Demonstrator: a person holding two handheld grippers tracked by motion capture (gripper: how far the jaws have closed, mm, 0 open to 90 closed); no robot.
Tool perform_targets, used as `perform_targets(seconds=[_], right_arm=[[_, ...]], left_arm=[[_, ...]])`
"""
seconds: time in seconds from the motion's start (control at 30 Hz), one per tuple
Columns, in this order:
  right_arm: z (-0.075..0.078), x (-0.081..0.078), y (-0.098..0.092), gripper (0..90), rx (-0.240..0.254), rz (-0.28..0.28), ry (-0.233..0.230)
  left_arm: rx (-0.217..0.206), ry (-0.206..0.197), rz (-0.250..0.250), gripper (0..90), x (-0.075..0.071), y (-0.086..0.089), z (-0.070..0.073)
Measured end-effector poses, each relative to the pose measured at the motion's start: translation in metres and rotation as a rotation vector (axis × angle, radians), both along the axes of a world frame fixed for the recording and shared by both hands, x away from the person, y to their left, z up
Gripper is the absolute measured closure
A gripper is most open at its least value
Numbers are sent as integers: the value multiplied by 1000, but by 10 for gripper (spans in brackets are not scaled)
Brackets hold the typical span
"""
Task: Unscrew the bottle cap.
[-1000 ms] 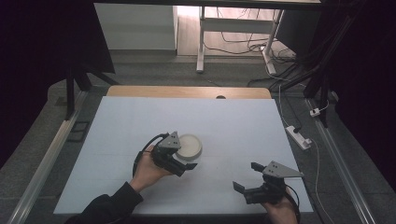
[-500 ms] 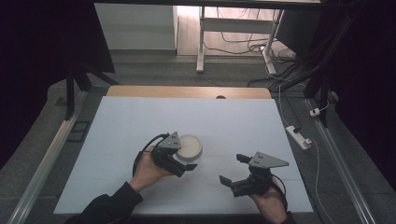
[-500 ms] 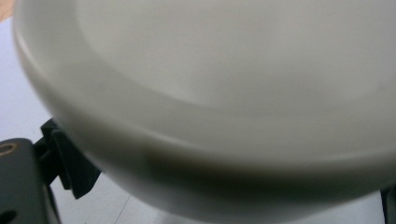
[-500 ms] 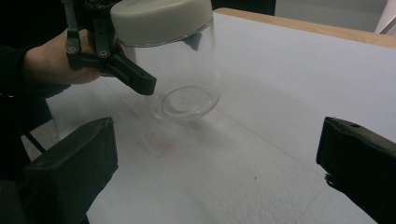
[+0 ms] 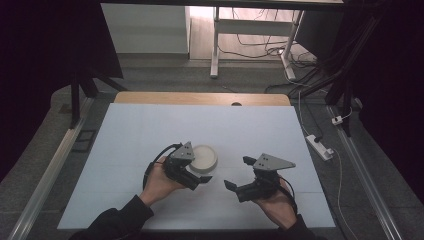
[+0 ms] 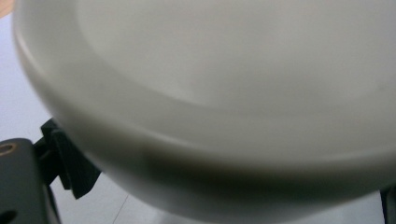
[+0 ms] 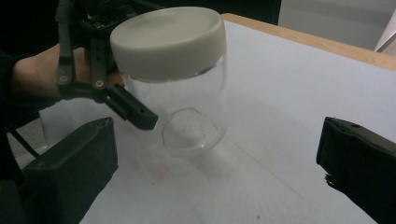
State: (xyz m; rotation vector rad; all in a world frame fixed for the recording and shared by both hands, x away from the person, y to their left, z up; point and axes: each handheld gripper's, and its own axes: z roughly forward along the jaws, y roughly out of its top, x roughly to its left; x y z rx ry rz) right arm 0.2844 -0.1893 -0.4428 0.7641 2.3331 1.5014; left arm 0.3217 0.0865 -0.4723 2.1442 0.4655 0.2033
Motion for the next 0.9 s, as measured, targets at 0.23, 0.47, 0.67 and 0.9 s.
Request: perform_targets(seconds=[0.23,0.47,0.67,0.9], right_arm=[[5,10,21,0,7,35,-3],[7,14,39,0,4,53,-22],[12,19,56,0,7,66,-31],[10,25,74,0,-5,75,-21]], left_arm=[[0,-2,-5,75,-1,-1,1],[7,-2,-14,75,-2,-3,1],[6,-3,-11,75,-3,-4,1],[10,-7,-13,75,-3,-3,3]])
